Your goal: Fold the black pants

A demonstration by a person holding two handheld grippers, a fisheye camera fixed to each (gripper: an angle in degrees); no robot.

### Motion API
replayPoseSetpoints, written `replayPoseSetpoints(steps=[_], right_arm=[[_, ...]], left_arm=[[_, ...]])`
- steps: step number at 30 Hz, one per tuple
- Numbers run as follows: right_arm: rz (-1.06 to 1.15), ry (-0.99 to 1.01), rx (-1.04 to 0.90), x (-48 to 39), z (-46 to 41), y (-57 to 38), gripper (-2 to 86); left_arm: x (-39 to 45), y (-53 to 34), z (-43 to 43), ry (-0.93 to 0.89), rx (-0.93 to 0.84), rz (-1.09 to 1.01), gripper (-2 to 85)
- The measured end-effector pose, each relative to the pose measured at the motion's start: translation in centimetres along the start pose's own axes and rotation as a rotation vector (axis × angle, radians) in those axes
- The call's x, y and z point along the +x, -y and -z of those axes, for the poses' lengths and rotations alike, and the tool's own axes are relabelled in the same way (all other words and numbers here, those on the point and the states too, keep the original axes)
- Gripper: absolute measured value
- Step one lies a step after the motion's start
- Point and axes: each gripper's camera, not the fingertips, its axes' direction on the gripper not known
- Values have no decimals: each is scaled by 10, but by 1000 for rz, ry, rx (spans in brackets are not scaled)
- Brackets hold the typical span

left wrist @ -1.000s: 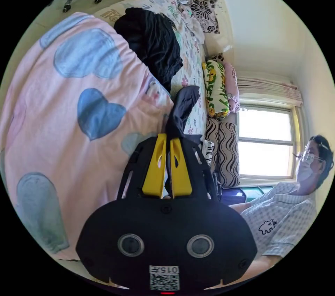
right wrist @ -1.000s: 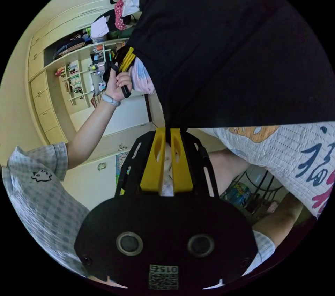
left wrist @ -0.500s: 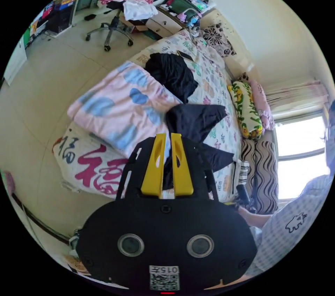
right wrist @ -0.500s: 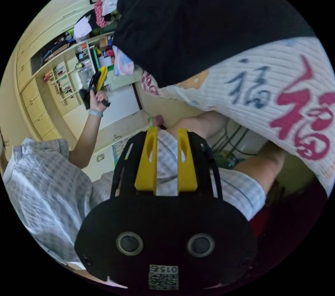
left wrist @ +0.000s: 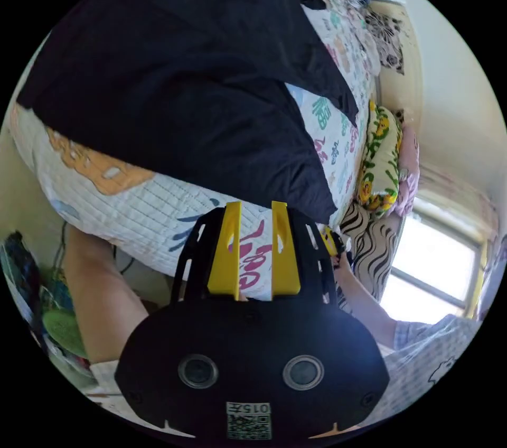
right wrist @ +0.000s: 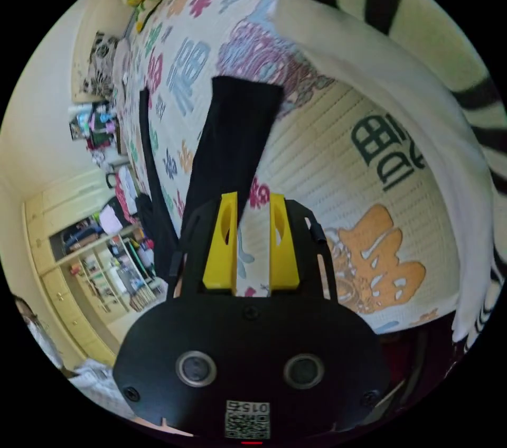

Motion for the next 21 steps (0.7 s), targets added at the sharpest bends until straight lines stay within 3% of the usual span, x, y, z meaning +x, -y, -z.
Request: replayPoseSetpoints(steps=[2, 6, 10, 17, 21], right_arm=[[-88, 76, 10, 12, 11, 31, 86], [-37, -5, 5, 8, 33, 53, 83], [-1, 169, 38, 6, 68, 68, 91], [-51, 39, -22, -11, 102, 117, 48], [6, 71, -35, -26, 125, 129, 8]], left_arm=[[-21, -17, -11, -50, 51, 114, 87], [-57, -45, 0, -44, 181, 243, 88], [-99, -81, 25, -46, 329, 340, 88], [-166, -137, 56, -48, 541, 473, 95], [-197, -165, 73, -34, 654, 540, 88]])
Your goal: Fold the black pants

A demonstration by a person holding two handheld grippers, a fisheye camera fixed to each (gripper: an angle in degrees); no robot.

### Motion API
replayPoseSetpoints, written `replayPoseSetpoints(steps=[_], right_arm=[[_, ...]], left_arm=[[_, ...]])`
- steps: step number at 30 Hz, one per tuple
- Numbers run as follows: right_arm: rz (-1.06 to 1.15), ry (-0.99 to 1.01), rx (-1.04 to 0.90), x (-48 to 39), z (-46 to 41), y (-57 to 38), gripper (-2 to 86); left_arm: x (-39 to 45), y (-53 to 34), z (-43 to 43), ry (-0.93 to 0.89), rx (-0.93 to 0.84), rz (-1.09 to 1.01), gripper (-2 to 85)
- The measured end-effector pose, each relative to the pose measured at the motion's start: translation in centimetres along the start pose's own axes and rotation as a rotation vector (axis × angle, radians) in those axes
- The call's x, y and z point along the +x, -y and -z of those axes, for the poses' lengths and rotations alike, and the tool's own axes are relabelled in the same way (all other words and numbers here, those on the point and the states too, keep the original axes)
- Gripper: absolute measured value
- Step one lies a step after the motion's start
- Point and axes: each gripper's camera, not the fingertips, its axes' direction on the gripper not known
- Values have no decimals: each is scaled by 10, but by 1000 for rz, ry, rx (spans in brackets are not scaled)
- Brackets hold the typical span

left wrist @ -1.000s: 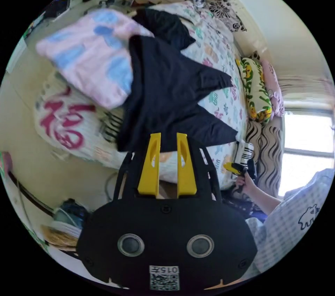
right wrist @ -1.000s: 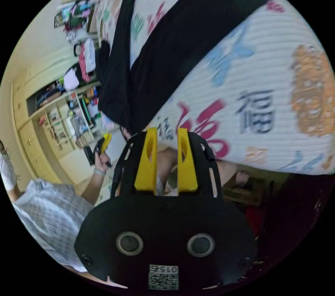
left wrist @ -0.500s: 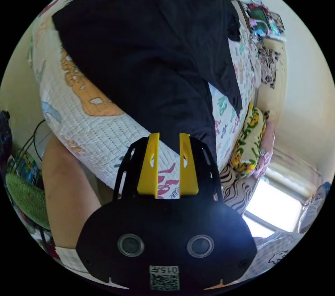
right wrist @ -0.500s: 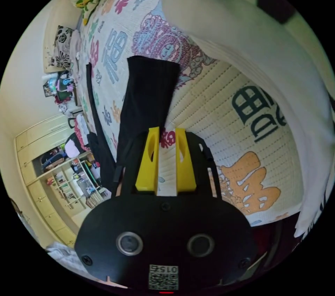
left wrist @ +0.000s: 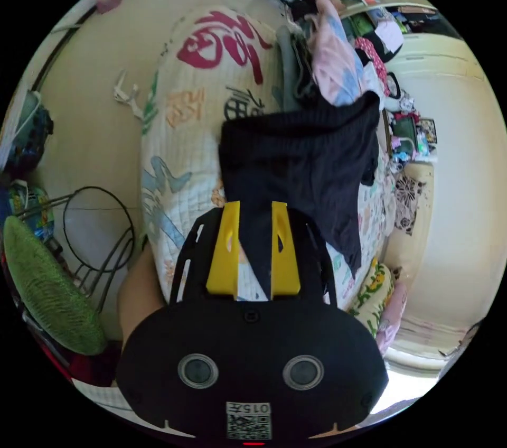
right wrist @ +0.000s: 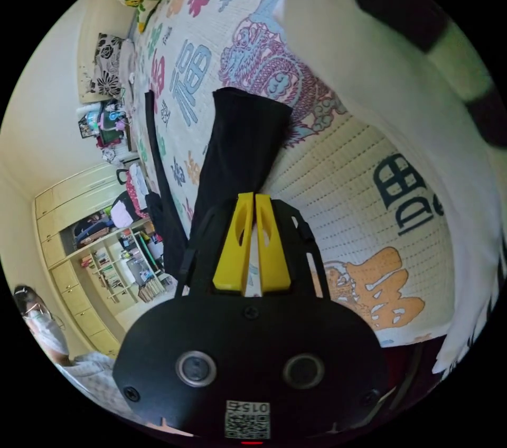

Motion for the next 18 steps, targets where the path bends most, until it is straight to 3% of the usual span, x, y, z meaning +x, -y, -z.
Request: replayPoseSetpoints(steps=[4, 7, 12, 18], right_arm=[[91, -136, -59, -33, 27, 15, -2], [168, -228, -94, -62, 40, 26, -4], [213, -327, -125, -101, 47, 42, -4], [220, -373, -138, -136, 61, 53, -4]], left_arm=[[-42, 2, 31, 23, 157, 52, 94], [-70, 4, 36, -129, 186, 62, 108], [-100, 8, 25, -131, 146, 76, 117], [-137, 8, 25, -192, 118, 118, 28]])
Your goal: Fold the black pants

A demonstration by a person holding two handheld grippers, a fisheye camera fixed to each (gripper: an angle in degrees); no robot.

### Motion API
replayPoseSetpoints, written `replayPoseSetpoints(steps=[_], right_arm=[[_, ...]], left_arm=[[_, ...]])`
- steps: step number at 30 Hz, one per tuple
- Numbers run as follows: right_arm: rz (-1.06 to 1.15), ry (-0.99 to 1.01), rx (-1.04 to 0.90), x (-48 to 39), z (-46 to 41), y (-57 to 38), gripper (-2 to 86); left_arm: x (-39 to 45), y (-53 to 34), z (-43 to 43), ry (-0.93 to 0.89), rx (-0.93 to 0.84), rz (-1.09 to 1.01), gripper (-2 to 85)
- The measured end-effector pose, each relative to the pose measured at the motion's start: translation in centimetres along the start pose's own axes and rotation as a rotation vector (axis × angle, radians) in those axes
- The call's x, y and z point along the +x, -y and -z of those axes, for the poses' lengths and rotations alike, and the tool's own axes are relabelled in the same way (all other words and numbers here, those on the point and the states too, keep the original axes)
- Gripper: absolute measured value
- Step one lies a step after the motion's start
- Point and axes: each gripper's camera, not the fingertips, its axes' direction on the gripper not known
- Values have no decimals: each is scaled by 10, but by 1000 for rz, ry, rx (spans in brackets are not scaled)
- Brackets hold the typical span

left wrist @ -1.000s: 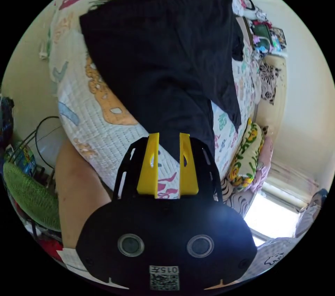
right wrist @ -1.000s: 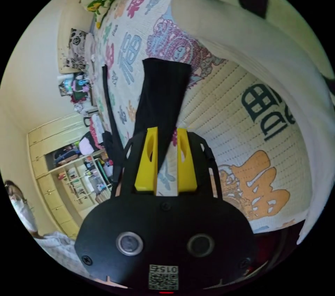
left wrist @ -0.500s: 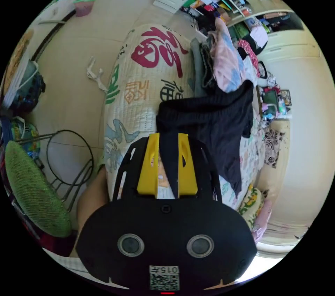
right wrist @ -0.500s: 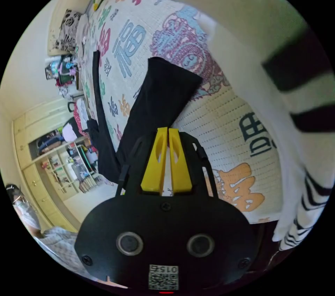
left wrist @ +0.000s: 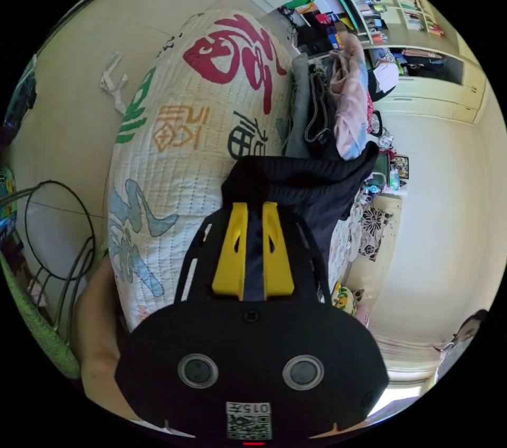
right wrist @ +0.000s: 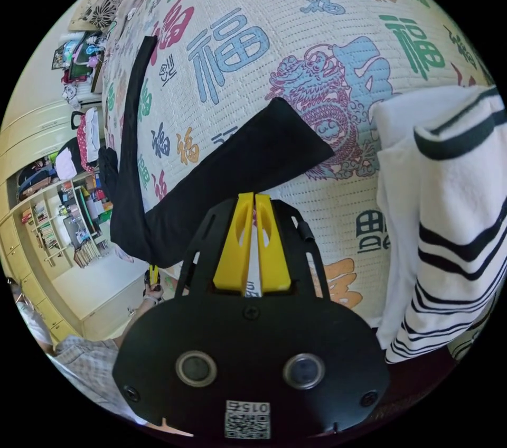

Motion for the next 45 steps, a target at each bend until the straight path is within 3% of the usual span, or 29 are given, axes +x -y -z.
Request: replayPoseSetpoints(steps=[7, 14, 18, 20, 21, 26, 29, 33, 37, 41, 45], right_arm=[[39, -45, -35, -29, 40, 8, -4], [89, -152, -153, -59, 72, 27, 8], [108, -280, -189, -83, 77, 45, 53], [128, -426, -65, -110, 98, 67, 83], [139, -406, -23, -118, 104, 74, 86], [240, 64, 67, -202, 106, 149, 108], [254, 151, 30, -249, 74, 182, 111], [201, 133, 33, -285, 43, 206, 95], [112, 113, 45, -305, 30, 213, 19], [206, -68, 10, -331, 38, 217, 2], [213, -181, 37, -337, 56, 219, 0]], left_arm=[[6, -8, 63, 173, -61, -168, 3], [-35, -15, 100, 279, -81, -122, 8], [-77, -18, 80, 232, -171, 0, 27], [-97, -23, 78, 108, -171, 50, 56], [-100, -24, 80, 100, -160, 45, 62], [-129, -31, 85, 128, -203, 75, 106], [-145, -32, 79, 52, -179, 132, 108], [-145, -30, 61, 67, -208, 112, 107], [-141, -25, 42, 105, -243, 101, 94], [-140, -20, 40, 142, -277, 65, 19], [-133, -17, 43, 159, -300, 31, 5]])
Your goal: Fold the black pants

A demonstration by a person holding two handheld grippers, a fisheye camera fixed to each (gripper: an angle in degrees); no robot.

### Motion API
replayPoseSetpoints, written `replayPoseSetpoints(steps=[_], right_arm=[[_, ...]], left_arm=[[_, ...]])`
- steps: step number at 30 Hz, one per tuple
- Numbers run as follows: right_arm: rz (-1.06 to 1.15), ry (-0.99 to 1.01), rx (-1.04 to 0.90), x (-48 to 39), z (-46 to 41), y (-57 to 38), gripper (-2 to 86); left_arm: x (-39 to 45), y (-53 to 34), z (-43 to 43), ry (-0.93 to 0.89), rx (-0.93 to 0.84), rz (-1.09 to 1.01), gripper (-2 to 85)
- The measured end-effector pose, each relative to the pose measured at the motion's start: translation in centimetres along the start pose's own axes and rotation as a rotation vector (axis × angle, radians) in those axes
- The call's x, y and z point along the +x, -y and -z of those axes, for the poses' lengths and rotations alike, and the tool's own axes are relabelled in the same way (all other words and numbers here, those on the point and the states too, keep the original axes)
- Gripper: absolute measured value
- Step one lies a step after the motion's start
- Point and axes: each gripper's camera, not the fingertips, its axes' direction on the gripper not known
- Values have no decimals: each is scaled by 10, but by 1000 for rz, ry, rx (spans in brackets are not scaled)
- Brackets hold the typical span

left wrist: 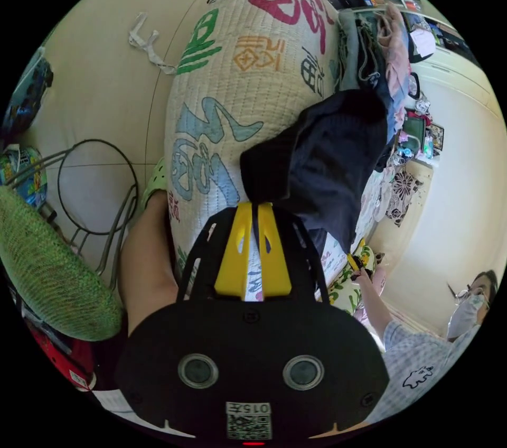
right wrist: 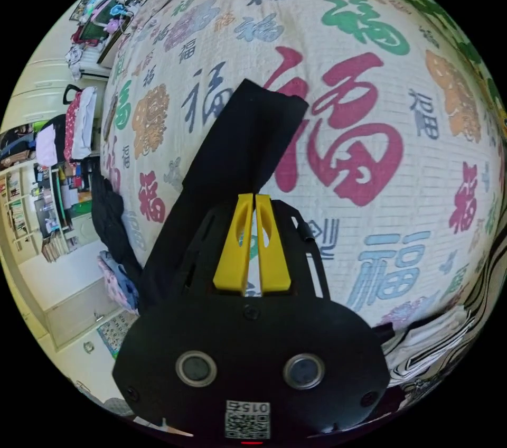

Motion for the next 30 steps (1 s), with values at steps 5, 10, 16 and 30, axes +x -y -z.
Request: replayPoseSetpoints(steps=[5, 10, 16, 30], right_arm=[[-71, -50, 7, 22, 20, -2, 18], [-14, -36, 12, 31, 30, -20, 61], [122, -98, -200, 50, 19, -122, 83], [-495, 246, -56, 161, -30, -220, 65]], left_arm=[[17, 0, 1, 3, -43, -64, 14], [16, 5, -7, -18, -83, -51, 89], [19, 6, -12, -43, -20, -45, 111], [76, 34, -50, 51, -61, -149, 12]])
